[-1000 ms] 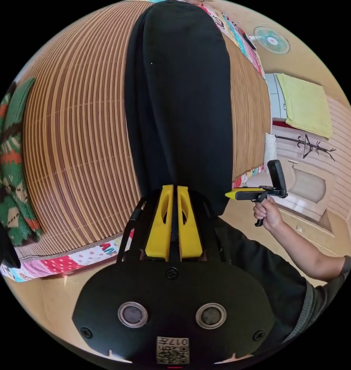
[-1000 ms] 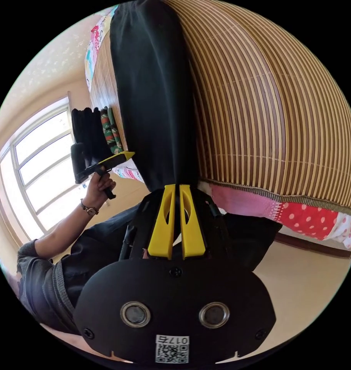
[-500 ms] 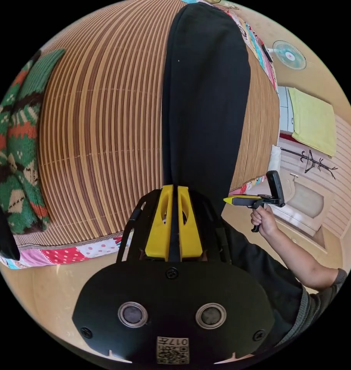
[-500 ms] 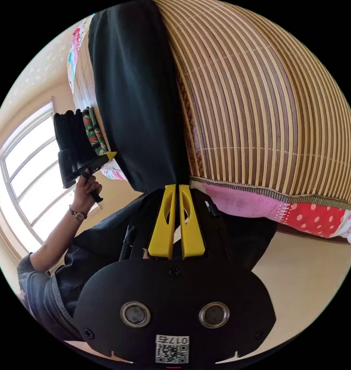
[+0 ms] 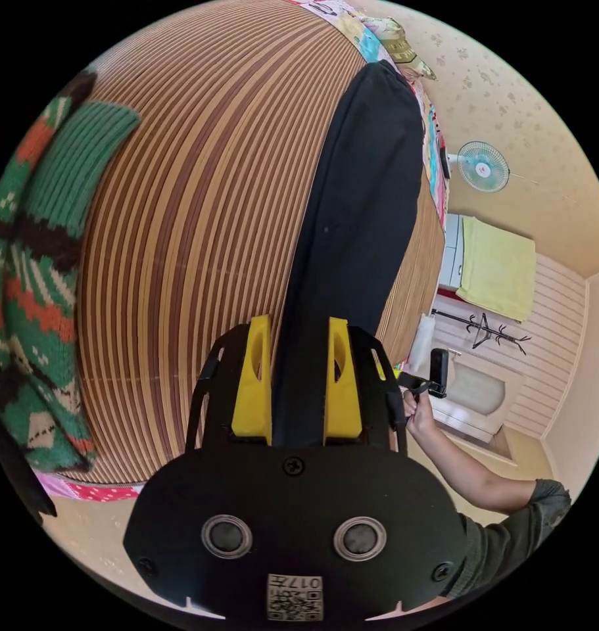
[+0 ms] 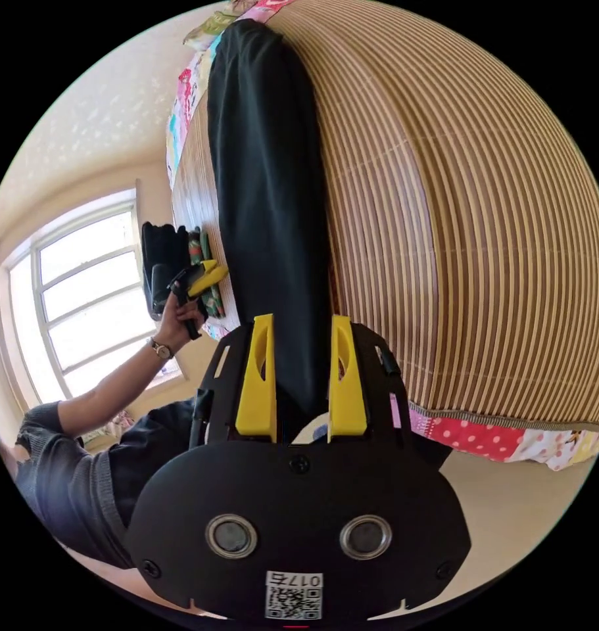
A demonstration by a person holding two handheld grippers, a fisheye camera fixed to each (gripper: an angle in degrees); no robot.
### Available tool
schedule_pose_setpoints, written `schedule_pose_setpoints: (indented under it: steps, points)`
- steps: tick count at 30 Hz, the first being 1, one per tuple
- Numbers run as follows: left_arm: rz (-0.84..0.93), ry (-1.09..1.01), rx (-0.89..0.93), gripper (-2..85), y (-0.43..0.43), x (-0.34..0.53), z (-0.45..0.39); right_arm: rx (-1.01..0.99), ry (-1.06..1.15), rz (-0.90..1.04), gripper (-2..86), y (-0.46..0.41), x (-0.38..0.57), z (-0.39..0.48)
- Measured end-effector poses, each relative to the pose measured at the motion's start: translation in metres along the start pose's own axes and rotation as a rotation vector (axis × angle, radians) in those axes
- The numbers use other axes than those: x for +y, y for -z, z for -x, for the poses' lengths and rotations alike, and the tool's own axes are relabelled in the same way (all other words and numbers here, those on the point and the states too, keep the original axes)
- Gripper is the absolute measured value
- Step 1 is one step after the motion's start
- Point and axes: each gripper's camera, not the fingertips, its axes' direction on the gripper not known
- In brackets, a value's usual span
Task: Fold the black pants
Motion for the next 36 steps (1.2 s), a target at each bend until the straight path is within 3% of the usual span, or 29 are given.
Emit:
schedule_pose_setpoints:
  steps: [8,18,24,27,32,36]
  points:
    - [0.047,-0.081,-0.056,10.9,-0.015,-0.053,-0.025,-0.114,-0.053,-0.1,14.4,0.015,-0.072,-0.028]
    - [0.03,-0.079,0.094,8.9,-0.02,-0.049,-0.002,-0.231,-0.011,-0.022,13.0,-0.002,-0.117,-0.056]
    - [0.103,0.007,0.31,6.2,-0.036,-0.043,0.028,-0.35,-0.031,0.031,7.4,-0.004,-0.122,-0.08]
    - [0.082,-0.05,0.315,4.5,-0.028,-0.027,0.025,-0.476,0.019,0.033,4.4,0.006,-0.114,-0.087]
    - [0.002,-0.148,0.592,3.4,0.0,0.022,0.023,-0.752,0.118,-0.081,3.1,0.038,-0.081,-0.097]
    - [-0.012,-0.243,0.66,2.9,0.018,0.063,0.005,-0.902,0.194,-0.141,3.0,0.062,-0.043,-0.093]
